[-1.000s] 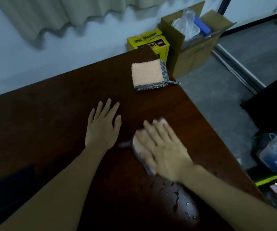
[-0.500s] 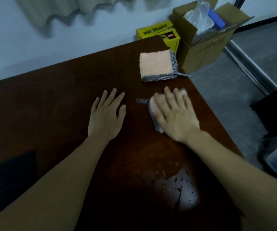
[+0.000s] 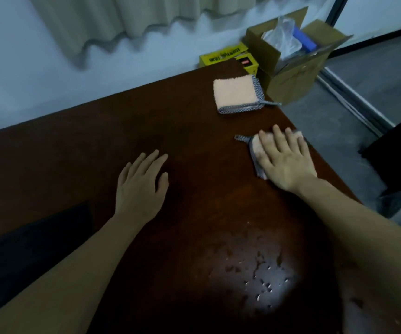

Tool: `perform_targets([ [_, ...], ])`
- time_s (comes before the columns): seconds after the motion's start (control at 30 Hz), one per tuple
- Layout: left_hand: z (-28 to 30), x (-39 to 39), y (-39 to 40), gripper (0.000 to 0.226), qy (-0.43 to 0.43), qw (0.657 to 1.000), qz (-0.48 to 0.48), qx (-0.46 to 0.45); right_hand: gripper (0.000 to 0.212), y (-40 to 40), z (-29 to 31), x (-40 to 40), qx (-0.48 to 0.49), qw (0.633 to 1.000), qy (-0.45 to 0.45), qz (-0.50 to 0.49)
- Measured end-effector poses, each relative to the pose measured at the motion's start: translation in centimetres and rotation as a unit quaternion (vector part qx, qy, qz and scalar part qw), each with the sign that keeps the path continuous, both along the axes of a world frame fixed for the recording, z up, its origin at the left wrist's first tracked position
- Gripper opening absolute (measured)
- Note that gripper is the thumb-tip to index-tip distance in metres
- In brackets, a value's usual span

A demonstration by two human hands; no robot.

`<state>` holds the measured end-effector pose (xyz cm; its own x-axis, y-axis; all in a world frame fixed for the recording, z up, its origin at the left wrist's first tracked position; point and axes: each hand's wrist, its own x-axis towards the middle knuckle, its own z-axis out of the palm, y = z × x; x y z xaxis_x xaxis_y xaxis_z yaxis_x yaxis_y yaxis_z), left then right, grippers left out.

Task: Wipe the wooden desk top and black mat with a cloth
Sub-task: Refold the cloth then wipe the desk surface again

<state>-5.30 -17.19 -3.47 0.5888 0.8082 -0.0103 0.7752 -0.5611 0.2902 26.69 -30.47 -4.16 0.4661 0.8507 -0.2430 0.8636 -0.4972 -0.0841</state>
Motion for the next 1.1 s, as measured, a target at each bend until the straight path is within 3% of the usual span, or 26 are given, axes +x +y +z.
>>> perform_targets([
  [0.1,0.0,-4.9,-0.1,0.052,0.02,1.0,-0.005,-0.012,0.062,1.3,0.4,-5.6,-0.004,1.0,0.008,0.01],
  [0.27,-0.1,-10.9,-1.1,0.054,0.049,0.999,0.008,-0.021,0.063,-3.6,0.6,-17.6,0.015,0.984,-0.002,0.175],
  [0.37,0.0,-13.0,-1.9,0.053,0.044,0.999,0.012,-0.019,0.062,-7.8,1.1,-18.5,0.002,0.971,0.02,0.236],
  [0.43,0.0,-14.3,-2.0,0.054,0.045,0.999,0.012,-0.019,0.063,-8.7,1.3,-16.3,-0.005,0.979,-0.002,0.204],
  [0.6,-0.9,-16.3,-1.7,0.055,0.056,0.997,0.035,-0.031,0.066,-5.3,0.7,-12.5,-0.007,1.0,-0.019,-0.011],
  [0.7,-1.2,-16.0,-1.7,0.054,0.046,0.998,0.043,-0.017,0.063,-0.9,0.4,-14.0,-0.01,0.998,-0.005,-0.056],
  [0.8,-1.1,-16.2,-1.7,0.053,0.044,0.998,0.044,-0.023,0.063,1.8,0.5,-18.7,-0.01,1.0,-0.001,0.008],
  [0.93,-0.9,-16.1,-1.8,0.053,0.033,0.998,0.043,-0.022,0.063,-1.0,0.6,-25.4,0.011,0.981,0.0,0.194],
  [1.03,-0.9,-16.1,-1.8,0.053,0.037,0.998,0.044,-0.018,0.065,-3.4,0.9,-24.1,0.012,0.959,0.032,0.28],
  [1.1,-0.8,-16.1,-1.8,0.053,0.04,0.998,0.045,-0.022,0.067,-2.7,0.7,-20.5,0.01,0.962,0.017,0.271],
])
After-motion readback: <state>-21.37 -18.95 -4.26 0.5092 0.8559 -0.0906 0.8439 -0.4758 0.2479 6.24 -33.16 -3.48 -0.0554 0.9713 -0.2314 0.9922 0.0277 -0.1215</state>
